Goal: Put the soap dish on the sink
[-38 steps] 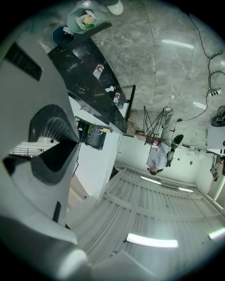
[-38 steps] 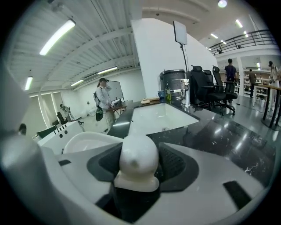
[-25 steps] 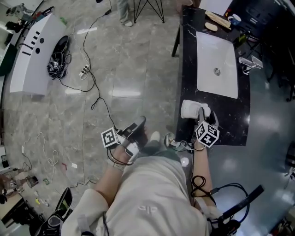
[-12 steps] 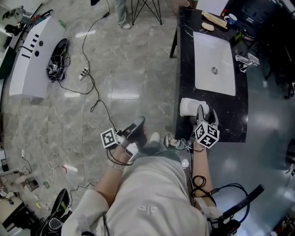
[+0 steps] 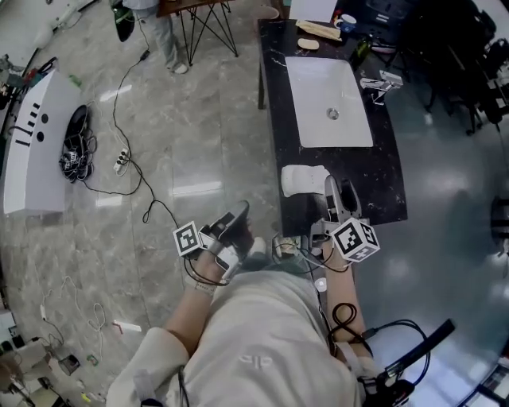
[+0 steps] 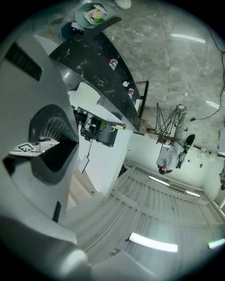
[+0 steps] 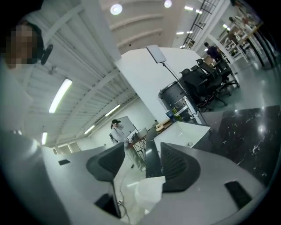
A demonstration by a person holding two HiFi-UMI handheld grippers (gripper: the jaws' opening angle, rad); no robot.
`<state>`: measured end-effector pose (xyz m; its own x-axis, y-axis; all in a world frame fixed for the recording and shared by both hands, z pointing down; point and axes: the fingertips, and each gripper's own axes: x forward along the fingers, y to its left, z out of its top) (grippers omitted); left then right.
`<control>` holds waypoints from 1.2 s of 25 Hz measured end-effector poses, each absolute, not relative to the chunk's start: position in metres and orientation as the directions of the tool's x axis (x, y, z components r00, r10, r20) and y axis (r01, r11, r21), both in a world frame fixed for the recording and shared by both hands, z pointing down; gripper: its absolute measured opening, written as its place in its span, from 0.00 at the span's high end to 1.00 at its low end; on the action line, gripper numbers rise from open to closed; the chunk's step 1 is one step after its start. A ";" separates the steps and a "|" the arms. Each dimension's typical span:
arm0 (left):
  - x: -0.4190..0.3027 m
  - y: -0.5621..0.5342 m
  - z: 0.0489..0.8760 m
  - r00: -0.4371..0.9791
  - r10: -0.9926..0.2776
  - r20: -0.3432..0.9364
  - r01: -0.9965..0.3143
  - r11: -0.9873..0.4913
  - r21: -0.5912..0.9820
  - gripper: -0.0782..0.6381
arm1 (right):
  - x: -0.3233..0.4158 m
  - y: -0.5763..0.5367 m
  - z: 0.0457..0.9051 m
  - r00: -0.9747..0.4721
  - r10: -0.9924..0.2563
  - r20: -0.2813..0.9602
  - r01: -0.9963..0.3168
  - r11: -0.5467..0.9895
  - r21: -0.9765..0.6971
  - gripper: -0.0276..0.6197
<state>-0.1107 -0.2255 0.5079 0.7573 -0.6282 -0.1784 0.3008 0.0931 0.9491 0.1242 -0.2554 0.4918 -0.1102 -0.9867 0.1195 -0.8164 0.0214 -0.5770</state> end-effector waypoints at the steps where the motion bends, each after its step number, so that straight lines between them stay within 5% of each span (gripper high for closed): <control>1: -0.101 -0.226 0.506 0.771 -0.609 -0.185 0.303 0.095 0.948 0.88 | 0.128 -0.250 0.483 -0.111 -0.990 0.086 -0.784 0.034 -0.620 0.55; 14: 0.047 -0.187 0.474 0.927 -0.267 -0.262 0.310 0.154 0.938 0.88 | 0.207 -0.130 0.422 0.072 -0.989 -0.126 -0.561 0.065 -0.825 0.56; 30: 0.191 -0.066 0.459 0.962 0.096 -0.255 0.227 0.236 0.945 0.88 | 0.311 0.058 0.420 0.422 -0.888 -0.185 -0.444 -0.025 -0.896 0.78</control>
<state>0.1910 -0.0662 0.4594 0.9622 0.0956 -0.2548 0.2268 0.2360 0.9449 0.3111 0.0582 0.4199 0.4220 -0.8876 -0.1846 -0.4443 -0.0250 -0.8955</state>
